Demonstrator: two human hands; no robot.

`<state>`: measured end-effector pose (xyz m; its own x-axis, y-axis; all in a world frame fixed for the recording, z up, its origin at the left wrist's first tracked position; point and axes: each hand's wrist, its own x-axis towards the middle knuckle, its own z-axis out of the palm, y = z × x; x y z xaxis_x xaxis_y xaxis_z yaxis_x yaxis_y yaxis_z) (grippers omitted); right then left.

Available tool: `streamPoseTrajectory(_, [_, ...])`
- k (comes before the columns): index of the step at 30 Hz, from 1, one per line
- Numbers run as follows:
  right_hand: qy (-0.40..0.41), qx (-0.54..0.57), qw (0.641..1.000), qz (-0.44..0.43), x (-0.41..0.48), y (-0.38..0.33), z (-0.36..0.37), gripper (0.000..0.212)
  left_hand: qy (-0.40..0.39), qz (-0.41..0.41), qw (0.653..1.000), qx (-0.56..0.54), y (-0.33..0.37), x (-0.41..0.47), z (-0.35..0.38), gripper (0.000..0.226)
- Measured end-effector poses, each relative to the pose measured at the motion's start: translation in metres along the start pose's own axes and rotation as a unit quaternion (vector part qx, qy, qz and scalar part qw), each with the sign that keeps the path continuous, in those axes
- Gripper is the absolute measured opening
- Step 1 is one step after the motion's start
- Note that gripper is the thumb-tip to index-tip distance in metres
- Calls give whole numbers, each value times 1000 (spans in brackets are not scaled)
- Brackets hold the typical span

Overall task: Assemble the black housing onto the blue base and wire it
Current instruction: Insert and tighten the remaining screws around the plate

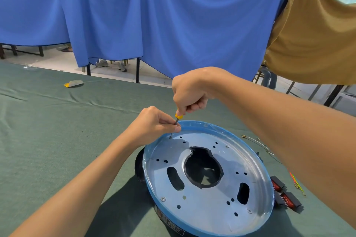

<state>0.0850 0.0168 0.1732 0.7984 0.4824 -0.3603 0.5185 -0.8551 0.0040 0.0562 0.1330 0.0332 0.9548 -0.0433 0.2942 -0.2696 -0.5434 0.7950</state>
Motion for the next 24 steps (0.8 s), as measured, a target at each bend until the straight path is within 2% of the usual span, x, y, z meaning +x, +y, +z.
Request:
streamPoseTrajectory(3, [-26,4,999,19,1,-4,-2,19,-3,1,1000,-5,0,-1,0,5])
streamPoseTrajectory(7, [2,-26,999,-26,-1,-4,-1,25,-9,1,1000,-13,-1,0,-2,5])
streamPoseTrajectory(9, [20,-108,992,-66,-4,-4,0,22,-8,3,1000,-14,-2,0,-2,4])
streamPoseTrajectory(12, [77,-241,957,-143,-3,-4,1,7,-9,-4,1000,-27,-3,1,-2,5])
streamPoseTrajectory(13, [87,-259,948,-163,-3,-4,3,15,-12,-7,999,-34,-4,2,-2,4])
streamPoseTrajectory(15, [96,-273,938,-190,-1,-4,5,22,-14,-6,999,-44,-5,2,-2,7])
streamPoseTrajectory(19, [95,-294,930,-200,4,-4,5,20,-2,1,998,-55,-6,0,0,3])
streamPoseTrajectory(24, [87,-255,948,-169,8,-4,6,34,-12,2,999,-40,-6,2,1,4])
